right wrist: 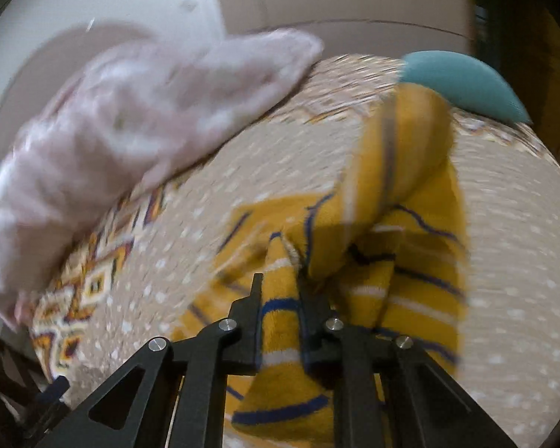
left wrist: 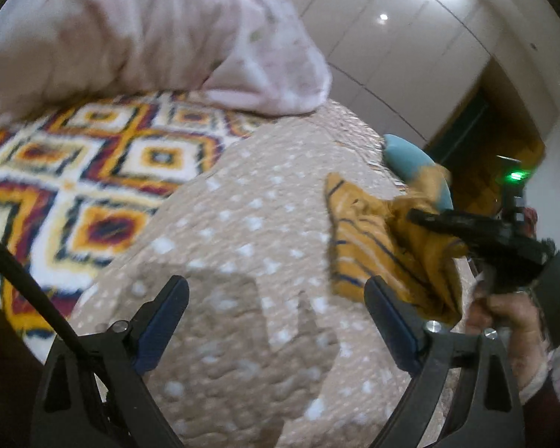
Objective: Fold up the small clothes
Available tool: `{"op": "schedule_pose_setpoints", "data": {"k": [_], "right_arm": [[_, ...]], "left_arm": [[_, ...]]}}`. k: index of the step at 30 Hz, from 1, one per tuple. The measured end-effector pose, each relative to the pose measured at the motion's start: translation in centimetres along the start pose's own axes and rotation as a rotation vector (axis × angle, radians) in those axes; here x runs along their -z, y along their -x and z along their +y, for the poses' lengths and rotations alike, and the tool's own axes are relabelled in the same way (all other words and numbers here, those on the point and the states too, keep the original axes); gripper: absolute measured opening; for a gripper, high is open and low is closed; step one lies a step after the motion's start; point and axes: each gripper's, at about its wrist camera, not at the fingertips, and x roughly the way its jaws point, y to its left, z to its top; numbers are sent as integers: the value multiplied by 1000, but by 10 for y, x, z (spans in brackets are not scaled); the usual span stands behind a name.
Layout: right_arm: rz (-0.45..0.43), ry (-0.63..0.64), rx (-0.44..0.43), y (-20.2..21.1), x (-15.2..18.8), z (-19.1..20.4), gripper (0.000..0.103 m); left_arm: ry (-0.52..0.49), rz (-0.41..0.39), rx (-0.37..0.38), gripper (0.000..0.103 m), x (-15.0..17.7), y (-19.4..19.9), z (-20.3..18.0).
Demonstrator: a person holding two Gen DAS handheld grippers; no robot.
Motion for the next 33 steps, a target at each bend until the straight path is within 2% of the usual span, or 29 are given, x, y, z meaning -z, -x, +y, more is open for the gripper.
{"op": "schedule_pose_setpoints", "data": {"k": [2, 4, 5, 6, 7, 8, 10, 12, 14, 18, 23, 25, 27, 28, 29, 30, 31, 33], "right_arm": [[65, 90, 2, -32, 8, 30, 16], [93, 171, 4, -49, 17, 50, 20], [81, 224, 4, -52, 22, 60, 27], [72, 243, -9, -53, 23, 64, 46], [74, 245, -47, -53, 22, 67, 56], [87, 228, -116, -50, 19, 67, 60], [89, 178, -238, -37, 13, 62, 60], [38, 150, -297, -11, 10, 50, 61], [-8, 122, -312, 16, 8, 24, 64], [-70, 29, -229, 53, 18, -37, 69], [-74, -90, -150, 77, 48, -112, 69], [-75, -123, -143, 79, 57, -130, 69], [-77, -161, -145, 82, 66, -148, 69], [-78, -174, -147, 81, 70, -154, 69], [-78, -178, -146, 81, 74, -157, 69], [-76, -183, -145, 81, 76, -161, 69], [-74, -185, -143, 79, 79, -163, 69], [-74, -187, -143, 79, 83, -166, 69]], "left_arm": [[31, 12, -6, 94, 2, -2, 10], [39, 11, -6, 94, 3, 0, 14], [39, 9, -6, 94, 4, 2, 14], [39, 7, -4, 94, 4, 3, 13], [40, 9, 0, 94, 4, 4, 12], [41, 11, 5, 94, 4, 5, 11], [39, 18, 16, 94, 1, 4, 8], [32, 27, 26, 94, -2, 3, 1], [19, 37, 53, 94, -8, 0, -11], [-41, 79, 132, 94, -21, -19, -50], [-98, 171, 210, 94, -36, -76, -104], [-128, 199, 209, 94, -38, -97, -123], [-189, 219, 161, 93, -39, -118, -141], [-218, 238, 137, 87, -39, -130, -149], [-244, 278, 131, 39, -39, -142, -155], [-257, 330, 108, 10, -39, -154, -158], [-245, 345, 112, 8, -42, -155, -156], [-184, 285, 169, 8, -56, -134, -146]]}}
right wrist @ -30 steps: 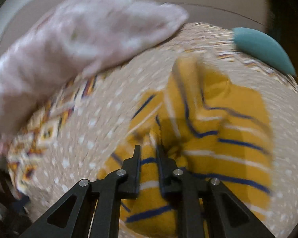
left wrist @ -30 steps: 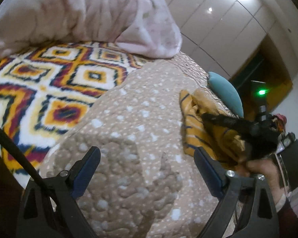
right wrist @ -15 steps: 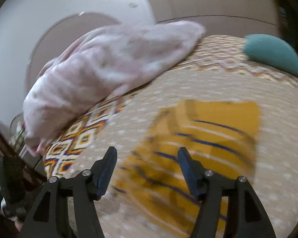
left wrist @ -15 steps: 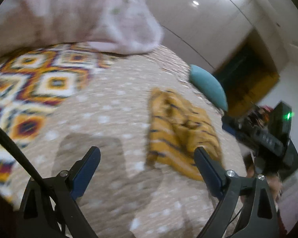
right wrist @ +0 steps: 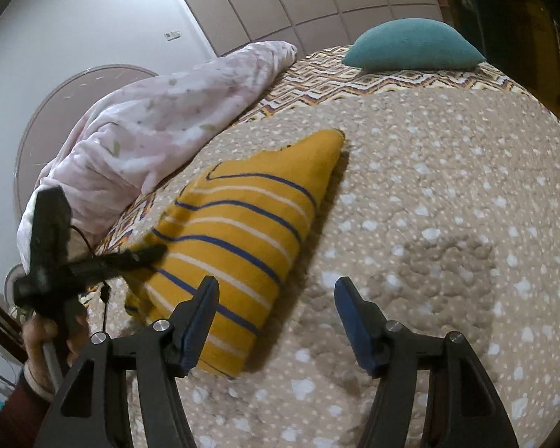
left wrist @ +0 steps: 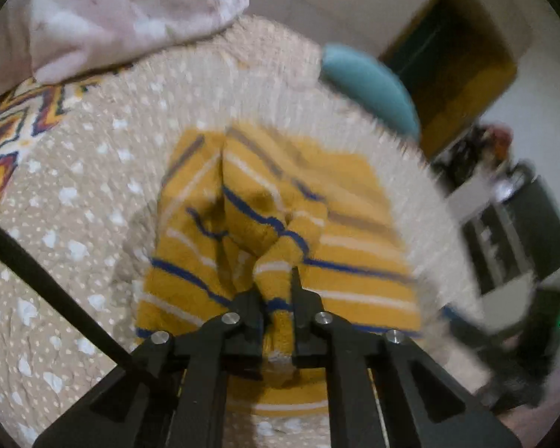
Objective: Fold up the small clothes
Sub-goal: 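Grasp the folded sweater with the left tool while the right tool grips its end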
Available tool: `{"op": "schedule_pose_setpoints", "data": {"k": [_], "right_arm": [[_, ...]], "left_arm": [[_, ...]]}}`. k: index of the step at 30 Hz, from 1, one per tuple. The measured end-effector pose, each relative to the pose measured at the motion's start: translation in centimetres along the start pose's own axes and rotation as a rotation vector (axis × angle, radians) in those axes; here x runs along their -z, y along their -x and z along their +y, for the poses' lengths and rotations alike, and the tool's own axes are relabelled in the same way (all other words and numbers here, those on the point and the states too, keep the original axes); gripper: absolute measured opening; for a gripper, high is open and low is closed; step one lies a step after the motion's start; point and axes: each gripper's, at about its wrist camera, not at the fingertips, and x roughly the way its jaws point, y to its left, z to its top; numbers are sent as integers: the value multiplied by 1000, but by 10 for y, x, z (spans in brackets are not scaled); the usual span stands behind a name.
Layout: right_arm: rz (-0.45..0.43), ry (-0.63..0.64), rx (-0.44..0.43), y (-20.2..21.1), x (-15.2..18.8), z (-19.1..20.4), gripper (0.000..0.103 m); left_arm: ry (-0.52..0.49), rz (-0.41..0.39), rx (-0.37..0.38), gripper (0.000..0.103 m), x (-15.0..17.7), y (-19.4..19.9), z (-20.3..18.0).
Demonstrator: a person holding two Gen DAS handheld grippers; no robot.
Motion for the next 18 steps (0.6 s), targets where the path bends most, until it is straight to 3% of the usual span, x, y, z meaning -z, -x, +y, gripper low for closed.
{"op": "schedule_pose_setpoints", "data": {"k": [2, 4, 6, 11, 18], "right_arm": [[-6, -2, -10, 0, 2, -2, 69], [-10, -6, -21, -1, 4, -5, 69], [-6, -19, -28, -5, 6, -7, 69], [12, -72, -78, -16, 8, -12, 69], [59, -185, -224, -51, -6, -23, 77]], "left_arm": [[47, -46, 23, 8, 2, 23, 13], [78, -41, -5, 8, 8, 27, 26], [55, 6, -84, 9, 19, 13, 35], [-12, 12, -139, 9, 34, 6, 27], [-6, 11, -110, 14, 31, 4, 33]]}}
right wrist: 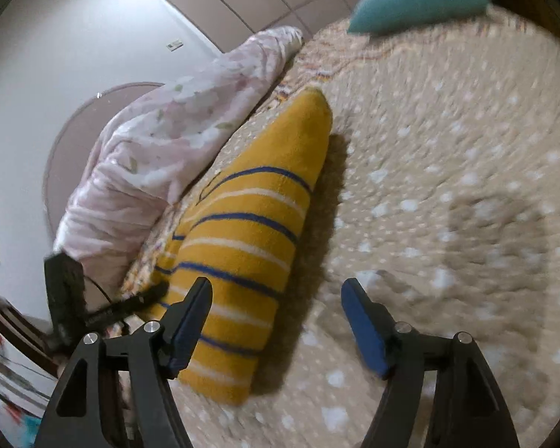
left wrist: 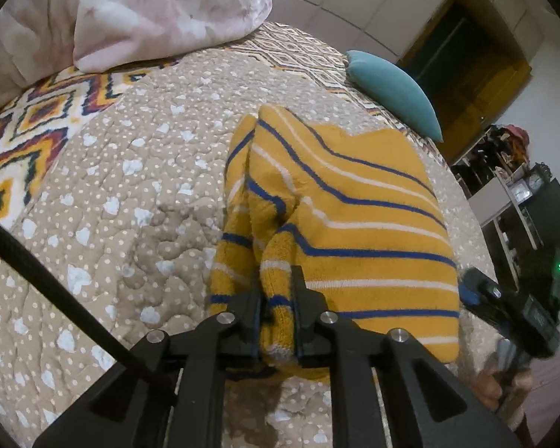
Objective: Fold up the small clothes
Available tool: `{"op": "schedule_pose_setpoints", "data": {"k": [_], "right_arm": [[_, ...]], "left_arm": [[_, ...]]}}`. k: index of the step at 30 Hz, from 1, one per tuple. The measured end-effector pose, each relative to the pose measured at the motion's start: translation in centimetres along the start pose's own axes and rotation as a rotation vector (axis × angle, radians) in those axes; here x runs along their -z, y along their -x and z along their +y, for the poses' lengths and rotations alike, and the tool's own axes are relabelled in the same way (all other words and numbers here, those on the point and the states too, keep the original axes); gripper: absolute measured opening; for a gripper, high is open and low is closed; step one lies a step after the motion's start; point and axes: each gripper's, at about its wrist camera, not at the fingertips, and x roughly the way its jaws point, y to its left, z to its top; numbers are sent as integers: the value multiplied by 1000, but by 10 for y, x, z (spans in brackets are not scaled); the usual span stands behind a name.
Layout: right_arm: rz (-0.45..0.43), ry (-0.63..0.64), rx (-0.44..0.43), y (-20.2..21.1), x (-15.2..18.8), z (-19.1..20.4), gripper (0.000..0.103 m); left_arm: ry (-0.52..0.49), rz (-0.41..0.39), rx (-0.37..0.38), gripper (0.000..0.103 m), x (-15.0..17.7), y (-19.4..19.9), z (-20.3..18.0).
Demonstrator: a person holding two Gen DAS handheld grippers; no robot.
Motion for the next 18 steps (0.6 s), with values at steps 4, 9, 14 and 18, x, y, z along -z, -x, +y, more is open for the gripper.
{"op": "schedule_pose_setpoints", "data": {"k": [4, 9, 14, 18], "right_arm": [[27, -169, -155, -47, -10, -18, 78], [25, -288, -218, -69, -21, -13, 41], [-32, -154, -171, -13, -34, -3, 38], [-32, -23, 31, 17, -32, -6, 49]], "left_arm": [[21, -3, 16, 18, 2, -6, 7], [35, -3, -5, 15, 2, -3, -5], [-29, 4, 68, 11, 11, 2, -52], [-65, 20, 15, 10, 21, -15, -80]]}}
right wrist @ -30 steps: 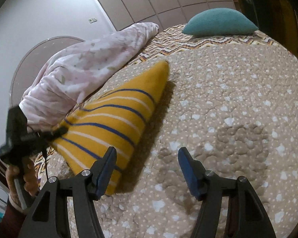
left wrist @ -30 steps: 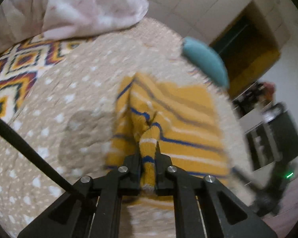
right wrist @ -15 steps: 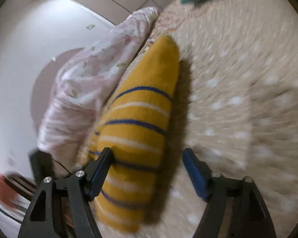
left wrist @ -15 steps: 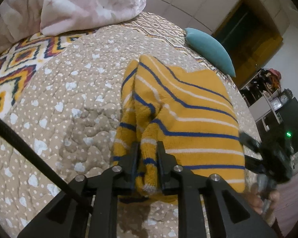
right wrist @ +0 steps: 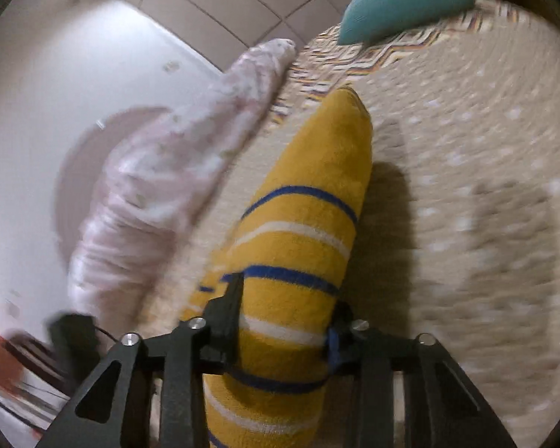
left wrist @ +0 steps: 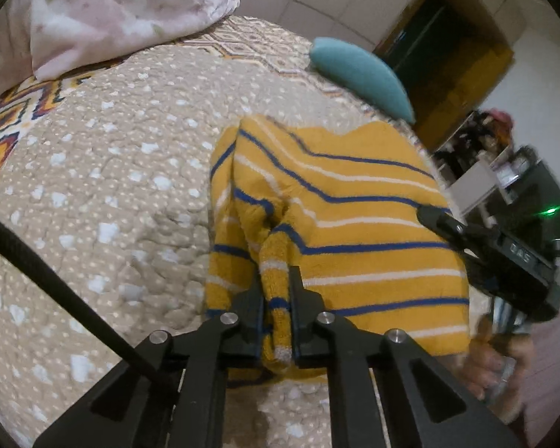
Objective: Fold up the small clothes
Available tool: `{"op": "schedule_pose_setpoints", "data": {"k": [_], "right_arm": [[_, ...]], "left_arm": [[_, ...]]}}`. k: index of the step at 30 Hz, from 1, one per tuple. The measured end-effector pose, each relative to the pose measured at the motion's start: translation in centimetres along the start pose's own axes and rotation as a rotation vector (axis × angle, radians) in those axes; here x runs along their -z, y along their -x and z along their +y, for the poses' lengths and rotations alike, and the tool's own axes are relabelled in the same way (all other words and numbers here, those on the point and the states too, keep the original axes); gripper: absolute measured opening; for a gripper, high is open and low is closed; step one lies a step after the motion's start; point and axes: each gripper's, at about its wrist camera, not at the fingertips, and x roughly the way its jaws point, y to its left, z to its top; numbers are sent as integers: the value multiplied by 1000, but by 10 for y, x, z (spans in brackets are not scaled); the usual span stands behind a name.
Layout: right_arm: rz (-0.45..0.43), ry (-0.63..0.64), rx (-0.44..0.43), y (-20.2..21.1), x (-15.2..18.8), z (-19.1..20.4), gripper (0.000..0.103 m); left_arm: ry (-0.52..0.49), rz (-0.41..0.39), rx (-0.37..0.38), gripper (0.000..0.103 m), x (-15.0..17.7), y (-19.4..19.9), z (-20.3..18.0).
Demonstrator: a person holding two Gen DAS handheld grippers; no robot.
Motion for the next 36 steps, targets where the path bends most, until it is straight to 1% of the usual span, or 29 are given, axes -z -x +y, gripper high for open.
{"op": "schedule_pose_setpoints", "data": {"k": [1, 3, 4, 6, 7, 8, 10, 12, 13, 15, 16, 17, 18, 19, 20, 21, 22, 25, 27, 28, 30, 32, 33, 34, 35, 36], "right_arm": [[29, 10, 53, 0, 3, -3, 50], [31, 19, 92, 7, 6, -8, 51], [-4, 34, 100, 18, 8, -5, 51], [-108, 80, 143, 42, 7, 2, 52], [-156, 106, 134, 53, 6, 11, 52], [-175, 118, 111, 59, 4, 17, 52], [-179, 143, 82, 59, 1, 32, 48], [-125, 204, 52, 44, -1, 53, 30], [-96, 228, 47, 34, 0, 61, 27], [-21, 280, 37, 5, 5, 77, 23], [11, 301, 44, -9, 6, 82, 23], [57, 325, 67, -31, 9, 88, 22], [80, 331, 78, -44, 11, 90, 21], [130, 329, 84, -69, 13, 91, 21], [168, 318, 83, -89, 12, 91, 21], [194, 312, 87, -103, 11, 90, 21], [219, 309, 82, -120, 10, 93, 21], [279, 276, 59, -158, 3, 97, 20], [279, 268, 67, -170, 1, 98, 19], [260, 254, 59, -172, 1, 97, 19], [235, 251, 49, -170, 2, 98, 19], [241, 269, 57, -165, 3, 101, 19], [244, 256, 57, -154, 0, 103, 24], [221, 226, 14, -137, -6, 104, 24], [170, 189, -62, -111, -15, 101, 26], [142, 173, -92, -95, -19, 98, 30]], "left_arm": [[1, -7, -17, 10, 0, -2, -1], [34, 1, -8, 10, 0, -3, 6], [49, 5, -3, 10, 0, -1, 11], [69, 11, 18, 10, 1, 1, 19], [80, 16, 32, 10, 3, 1, 22], [90, 19, 45, 10, 5, 0, 24], [95, 19, 67, 12, 11, -3, 25], [89, 21, 90, 19, 15, -4, 26], [84, 13, 99, 20, 19, -3, 27], [68, -7, 109, 28, 25, 2, 30], [48, -20, 110, 31, 28, 5, 31], [38, -29, 107, 36, 30, 7, 32], [26, -42, 109, 39, 34, 8, 35], [17, -50, 106, 43, 37, 9, 37], [4, -69, 62, 58, 41, 8, 39], [7, -94, 38, 61, 44, 8, 42], [20, -108, 59, 61, 47, 8, 46], [52, -111, 90, 62, 47, 7, 52], [75, -111, 110, 62, 47, 6, 57], [79, -112, 115, 62, 48, 6, 58], [78, -113, 120, 63, 48, 6, 58], [66, -111, 112, 64, 47, 6, 56], [62, -111, 108, 65, 48, 7, 56], [57, -111, 105, 65, 49, 7, 55], [54, -111, 102, 65, 49, 7, 54], [54, -110, 101, 65, 49, 6, 54]]}}
